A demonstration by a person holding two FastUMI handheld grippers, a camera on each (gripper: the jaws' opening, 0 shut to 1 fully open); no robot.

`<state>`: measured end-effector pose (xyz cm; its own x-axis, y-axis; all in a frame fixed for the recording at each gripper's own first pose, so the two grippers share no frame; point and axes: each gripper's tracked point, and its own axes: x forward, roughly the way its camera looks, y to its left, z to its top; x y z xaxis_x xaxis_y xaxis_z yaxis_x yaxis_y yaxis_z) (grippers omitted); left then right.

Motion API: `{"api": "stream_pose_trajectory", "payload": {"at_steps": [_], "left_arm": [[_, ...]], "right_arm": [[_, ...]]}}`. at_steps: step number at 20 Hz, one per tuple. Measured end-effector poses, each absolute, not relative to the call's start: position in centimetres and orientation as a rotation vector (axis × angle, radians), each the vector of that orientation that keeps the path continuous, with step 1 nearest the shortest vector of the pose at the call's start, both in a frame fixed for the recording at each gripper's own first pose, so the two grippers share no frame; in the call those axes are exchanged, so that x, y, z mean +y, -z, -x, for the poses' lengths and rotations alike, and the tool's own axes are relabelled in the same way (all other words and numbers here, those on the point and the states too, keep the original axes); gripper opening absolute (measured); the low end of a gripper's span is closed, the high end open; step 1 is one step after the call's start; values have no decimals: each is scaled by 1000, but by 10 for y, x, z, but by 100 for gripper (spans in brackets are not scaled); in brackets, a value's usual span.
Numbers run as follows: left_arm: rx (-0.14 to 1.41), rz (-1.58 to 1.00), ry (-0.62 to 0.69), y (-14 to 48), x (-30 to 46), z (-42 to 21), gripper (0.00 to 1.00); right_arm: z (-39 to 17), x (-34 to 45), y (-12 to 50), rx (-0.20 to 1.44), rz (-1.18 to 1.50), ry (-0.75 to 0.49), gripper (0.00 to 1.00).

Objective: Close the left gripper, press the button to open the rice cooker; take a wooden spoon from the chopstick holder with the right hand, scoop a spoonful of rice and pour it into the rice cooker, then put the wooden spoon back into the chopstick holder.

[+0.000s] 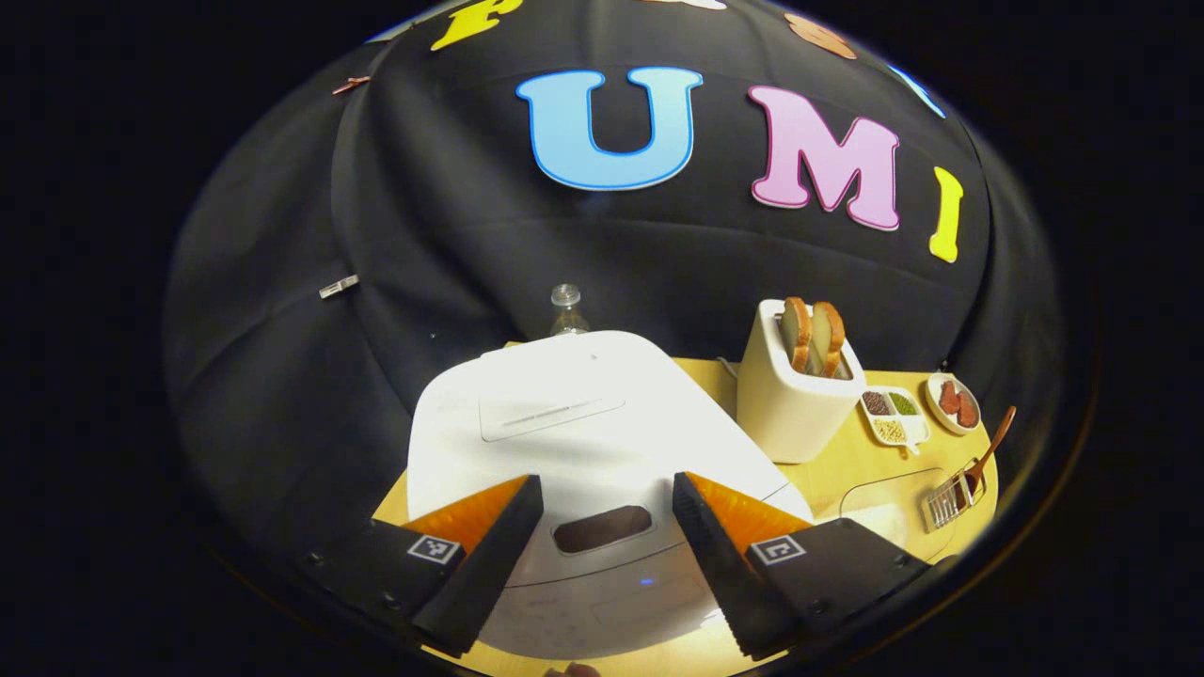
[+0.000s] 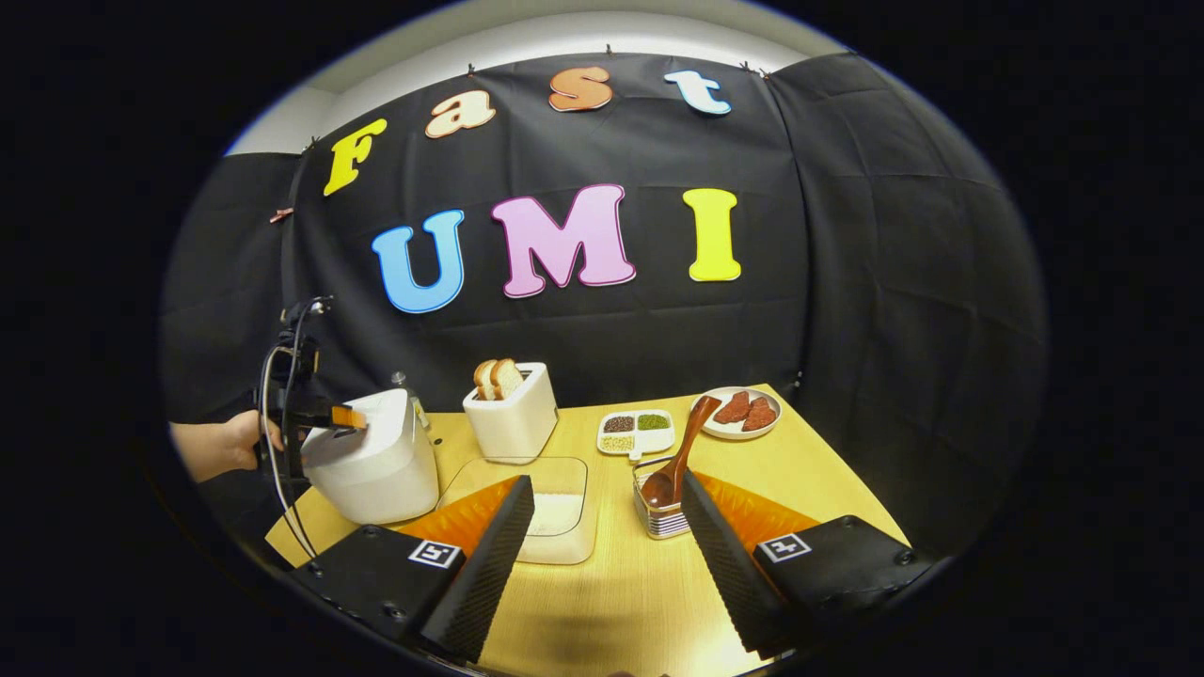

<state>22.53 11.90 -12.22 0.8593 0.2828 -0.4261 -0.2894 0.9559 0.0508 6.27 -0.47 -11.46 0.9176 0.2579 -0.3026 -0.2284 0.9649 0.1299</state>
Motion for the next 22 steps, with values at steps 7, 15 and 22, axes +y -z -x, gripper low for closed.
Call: {"api": "stream_pose_trajectory", "payload": {"at_steps": [7,15,22], "left_arm": [[193,18,-296,26,75,-149,96],[59,22,-280,-6,35,-48,96],[27,-35,-199,-21,23,-12,96]], "right_arm": [[-73,-11,83,274,-46,-284,98],[-47,-26,60,238,21,-270,98],[-36,-41,11,140,59,-167,98]]}}
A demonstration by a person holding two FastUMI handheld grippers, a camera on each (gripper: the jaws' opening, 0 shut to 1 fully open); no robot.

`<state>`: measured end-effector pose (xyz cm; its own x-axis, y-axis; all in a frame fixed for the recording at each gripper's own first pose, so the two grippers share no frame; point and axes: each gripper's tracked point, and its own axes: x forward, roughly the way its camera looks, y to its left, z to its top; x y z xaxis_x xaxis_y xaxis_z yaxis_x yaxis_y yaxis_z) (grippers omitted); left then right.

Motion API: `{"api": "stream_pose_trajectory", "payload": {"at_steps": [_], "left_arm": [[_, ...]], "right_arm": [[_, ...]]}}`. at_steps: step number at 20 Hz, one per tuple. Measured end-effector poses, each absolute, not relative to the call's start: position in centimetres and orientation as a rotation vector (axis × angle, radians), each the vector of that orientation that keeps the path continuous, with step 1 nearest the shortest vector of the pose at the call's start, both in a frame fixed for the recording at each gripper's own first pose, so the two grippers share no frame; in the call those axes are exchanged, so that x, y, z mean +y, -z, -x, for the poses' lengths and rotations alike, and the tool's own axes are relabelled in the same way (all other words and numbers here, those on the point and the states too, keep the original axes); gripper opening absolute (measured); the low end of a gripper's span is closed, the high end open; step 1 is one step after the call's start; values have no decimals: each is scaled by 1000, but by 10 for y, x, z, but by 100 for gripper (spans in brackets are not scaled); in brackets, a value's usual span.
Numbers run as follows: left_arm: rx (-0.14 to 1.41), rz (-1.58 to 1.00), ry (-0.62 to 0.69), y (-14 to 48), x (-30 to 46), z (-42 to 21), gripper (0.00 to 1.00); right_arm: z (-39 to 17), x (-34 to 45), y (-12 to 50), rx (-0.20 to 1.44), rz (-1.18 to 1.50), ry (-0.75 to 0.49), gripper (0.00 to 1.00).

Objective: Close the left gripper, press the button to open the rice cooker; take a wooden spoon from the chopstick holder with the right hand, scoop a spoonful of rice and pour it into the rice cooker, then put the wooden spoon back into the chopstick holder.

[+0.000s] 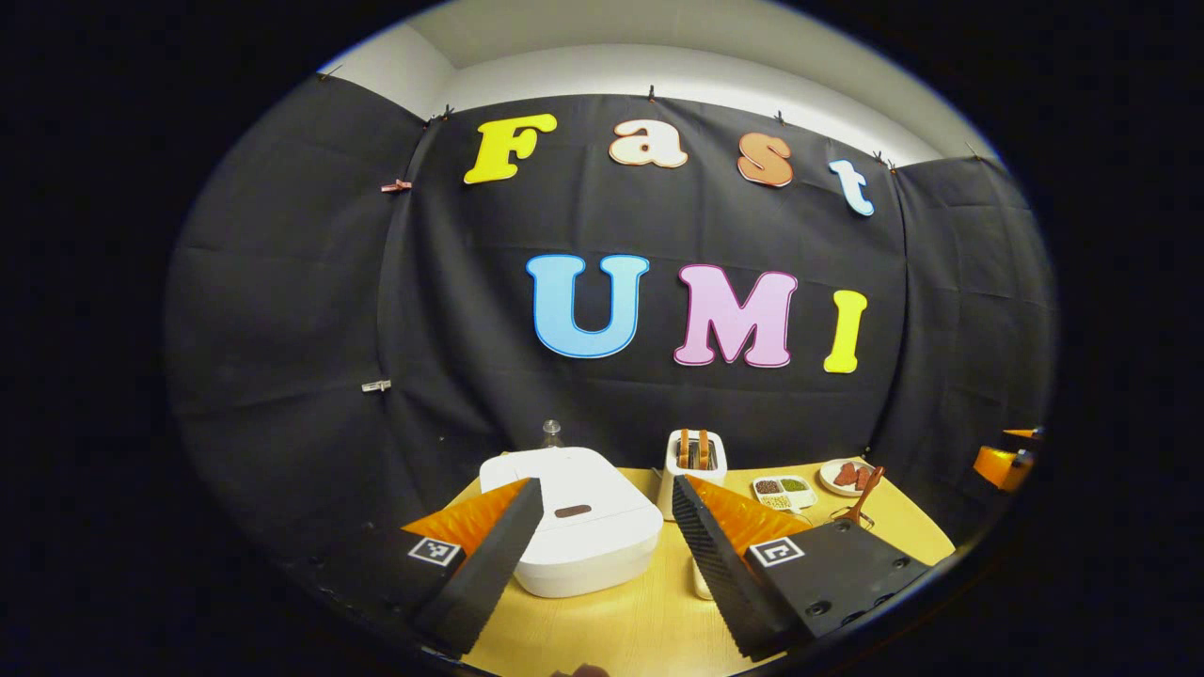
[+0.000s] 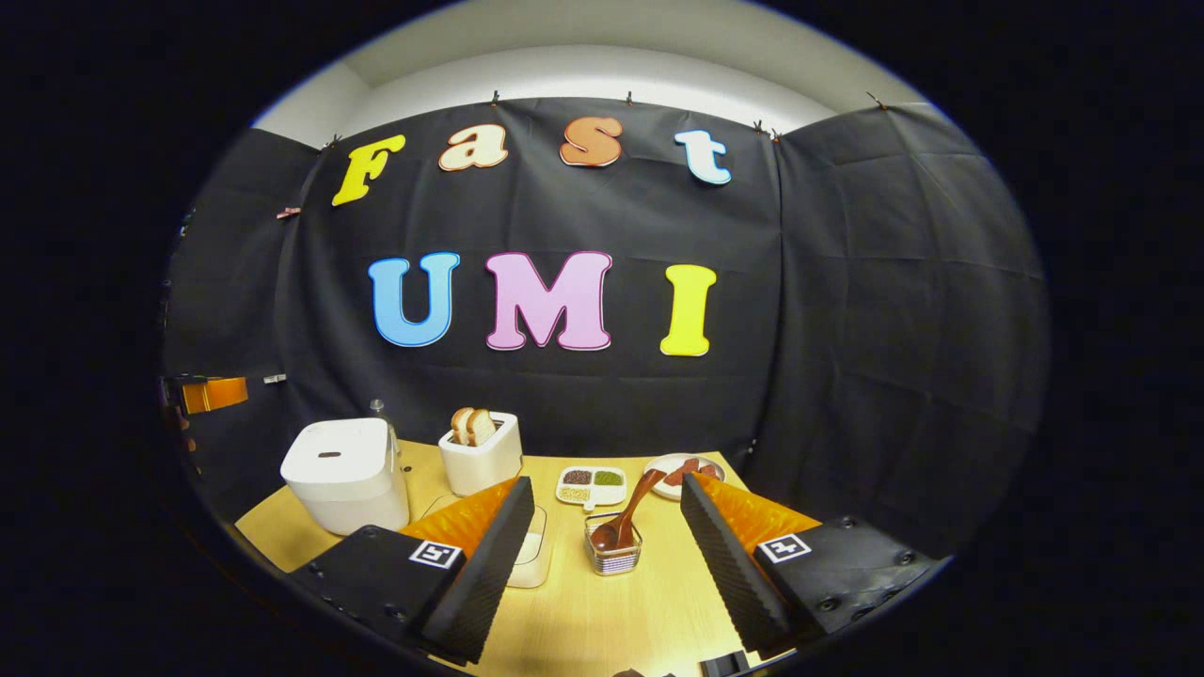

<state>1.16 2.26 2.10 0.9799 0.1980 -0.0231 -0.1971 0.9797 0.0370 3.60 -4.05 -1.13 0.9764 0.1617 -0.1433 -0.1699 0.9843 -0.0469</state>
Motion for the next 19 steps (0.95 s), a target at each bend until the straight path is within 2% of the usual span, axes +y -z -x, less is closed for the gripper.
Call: {"api": "stream_pose_trajectory", "payload": {"at_steps": [7,19], "left_arm": [[17,-11,-165,-7,24,-3,95],[56,5,-155,16,31,25,95]], "right_arm": [[-31,-25,-9,59,56,-138,99],[2,3,0,81,41,-178,99]]}}
